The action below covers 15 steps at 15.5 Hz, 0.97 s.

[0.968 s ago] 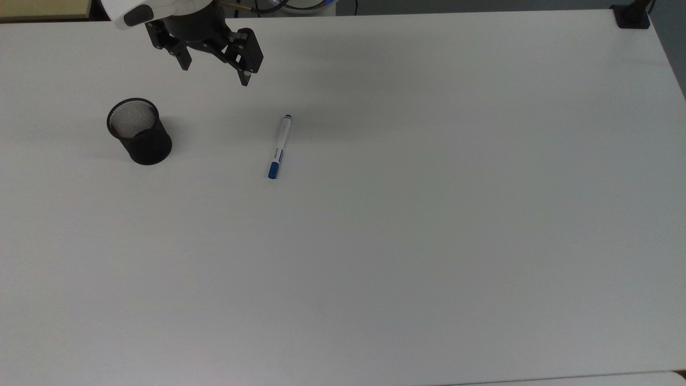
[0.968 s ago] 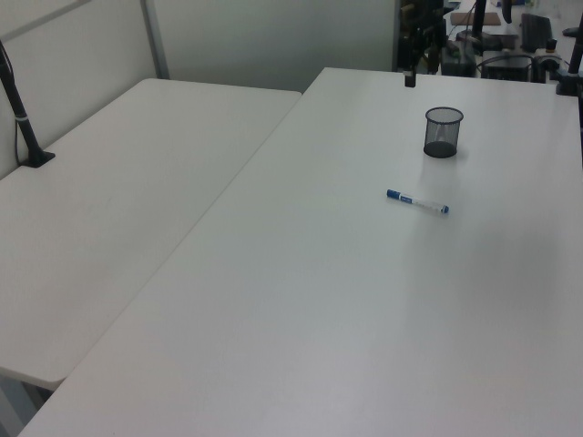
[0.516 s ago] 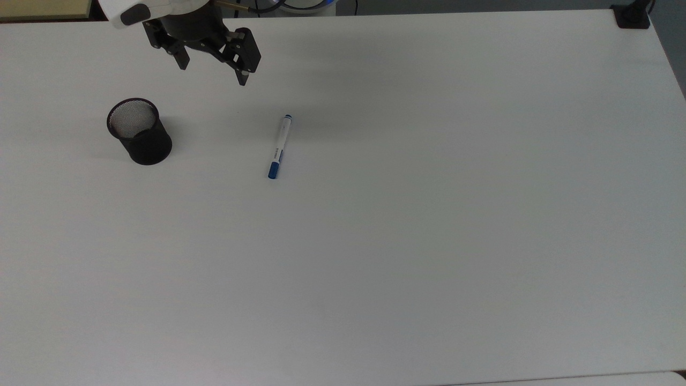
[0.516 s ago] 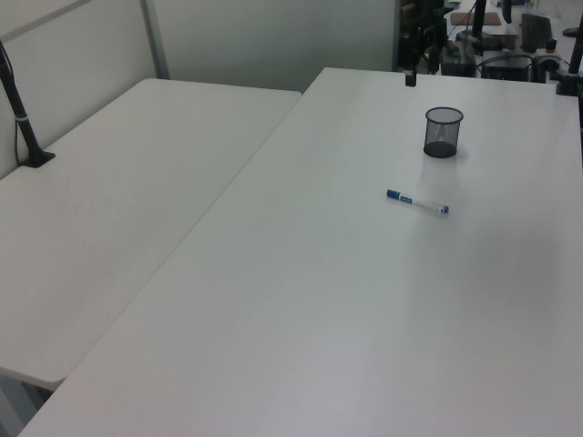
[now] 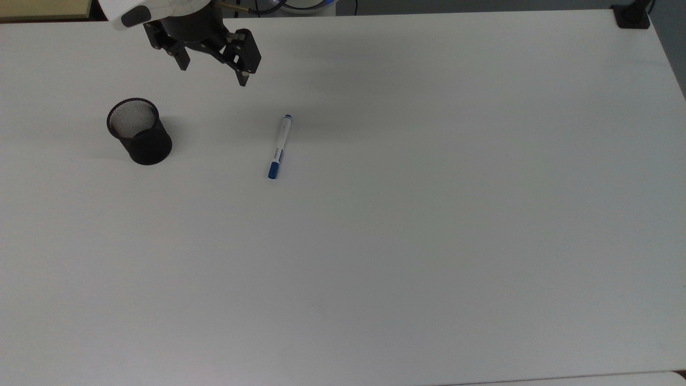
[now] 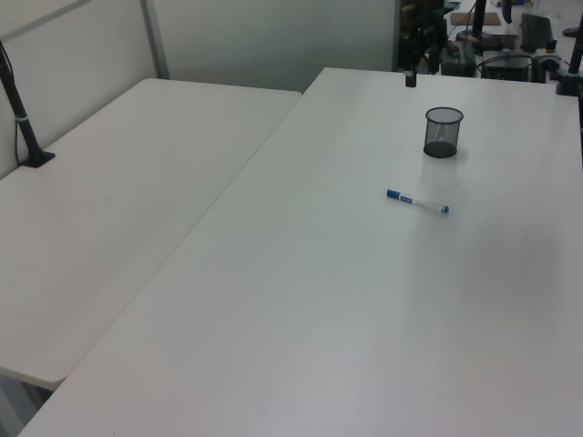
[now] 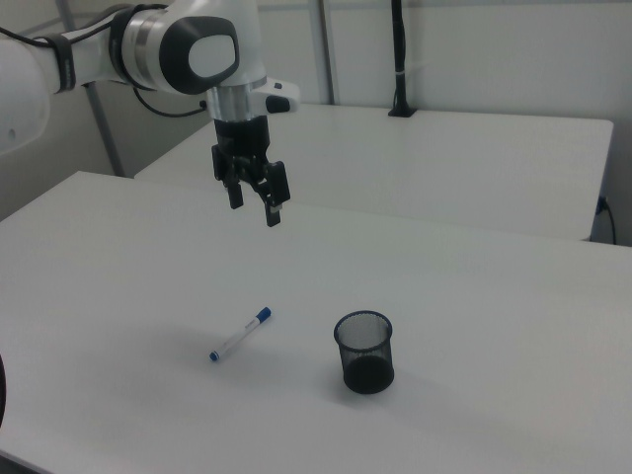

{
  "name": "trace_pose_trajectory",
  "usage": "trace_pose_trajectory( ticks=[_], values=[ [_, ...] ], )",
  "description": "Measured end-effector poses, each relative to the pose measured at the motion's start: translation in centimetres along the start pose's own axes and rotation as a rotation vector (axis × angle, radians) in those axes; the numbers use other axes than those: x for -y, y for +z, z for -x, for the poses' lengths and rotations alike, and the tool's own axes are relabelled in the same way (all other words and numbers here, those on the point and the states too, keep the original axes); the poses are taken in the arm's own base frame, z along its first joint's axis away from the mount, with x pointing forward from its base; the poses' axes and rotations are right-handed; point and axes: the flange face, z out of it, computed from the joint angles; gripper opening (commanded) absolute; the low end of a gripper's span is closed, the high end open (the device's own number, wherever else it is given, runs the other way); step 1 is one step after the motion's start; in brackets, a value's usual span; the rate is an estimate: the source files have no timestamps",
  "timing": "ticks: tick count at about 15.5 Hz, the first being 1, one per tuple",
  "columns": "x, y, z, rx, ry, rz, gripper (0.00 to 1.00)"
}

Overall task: Insert the marker
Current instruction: 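Lower the gripper onto the white blue-capped marker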

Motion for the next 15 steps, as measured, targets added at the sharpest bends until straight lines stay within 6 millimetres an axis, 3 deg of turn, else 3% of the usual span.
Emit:
trace_pose_trajectory(
  ticks=[4,10,12,15],
  values=[
    [0.8,2.7,-0.7,0.047,-0.01,0.01,1.0],
    [4.5,11.8,-2.1,0.16,-0.063,0.042,0.99],
    [5.7,14.2,-2.1,0.156,-0.082,0.048,0.9],
    [6.5,17.8,-1.9,0.106,-0.097,0.043,0.89]
  ],
)
